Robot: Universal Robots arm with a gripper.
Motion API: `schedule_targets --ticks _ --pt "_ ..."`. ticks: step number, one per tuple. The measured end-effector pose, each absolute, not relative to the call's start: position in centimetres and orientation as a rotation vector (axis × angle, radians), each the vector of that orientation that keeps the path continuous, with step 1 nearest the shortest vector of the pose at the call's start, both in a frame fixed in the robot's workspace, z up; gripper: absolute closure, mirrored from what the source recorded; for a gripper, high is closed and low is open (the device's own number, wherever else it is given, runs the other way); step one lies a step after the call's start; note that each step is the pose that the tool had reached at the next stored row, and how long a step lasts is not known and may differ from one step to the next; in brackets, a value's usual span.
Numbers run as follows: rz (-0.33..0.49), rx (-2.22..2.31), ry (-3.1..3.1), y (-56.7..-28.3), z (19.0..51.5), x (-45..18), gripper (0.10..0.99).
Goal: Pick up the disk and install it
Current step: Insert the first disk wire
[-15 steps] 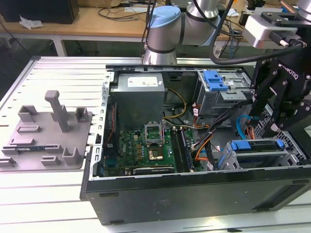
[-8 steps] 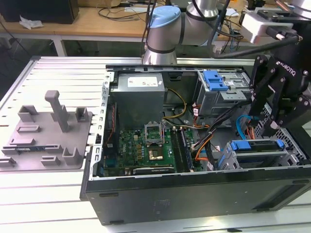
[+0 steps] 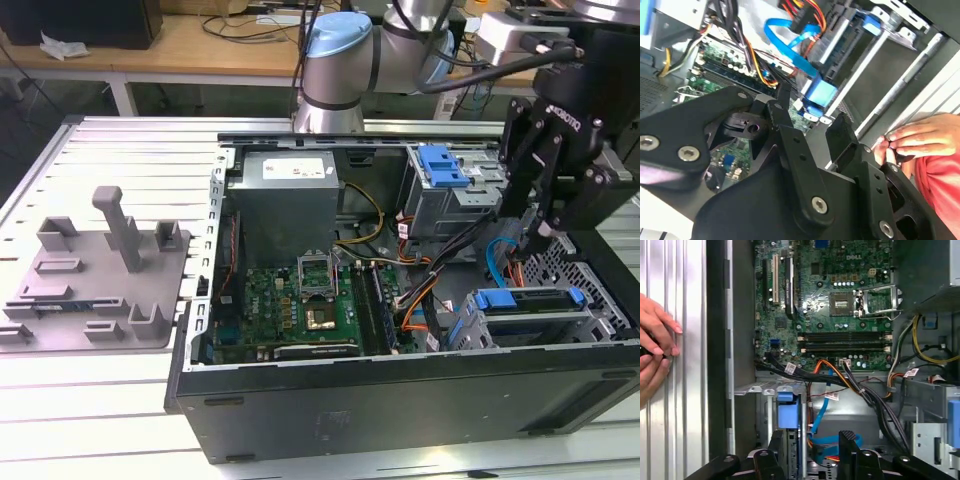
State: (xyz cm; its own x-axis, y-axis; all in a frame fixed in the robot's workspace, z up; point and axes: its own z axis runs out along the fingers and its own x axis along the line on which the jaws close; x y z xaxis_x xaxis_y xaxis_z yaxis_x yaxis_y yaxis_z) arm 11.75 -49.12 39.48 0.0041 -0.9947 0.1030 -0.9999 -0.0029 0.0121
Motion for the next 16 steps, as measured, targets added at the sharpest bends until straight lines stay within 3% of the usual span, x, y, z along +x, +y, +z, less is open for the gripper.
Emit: schedule_targets --ticks 3,4,7,16 --pt "0.114 2.159 -2.151 -47.7 39.4 11.7 0.525" --pt "0.169 2.127 -2.121 -45.9 39.4 11.8 0.525" --pt "0.22 2.097 -2.091 -44.5 39.4 11.8 0.525" --pt "0.349 2.003 -1.995 -42.4 39.1 12.1 0.525"
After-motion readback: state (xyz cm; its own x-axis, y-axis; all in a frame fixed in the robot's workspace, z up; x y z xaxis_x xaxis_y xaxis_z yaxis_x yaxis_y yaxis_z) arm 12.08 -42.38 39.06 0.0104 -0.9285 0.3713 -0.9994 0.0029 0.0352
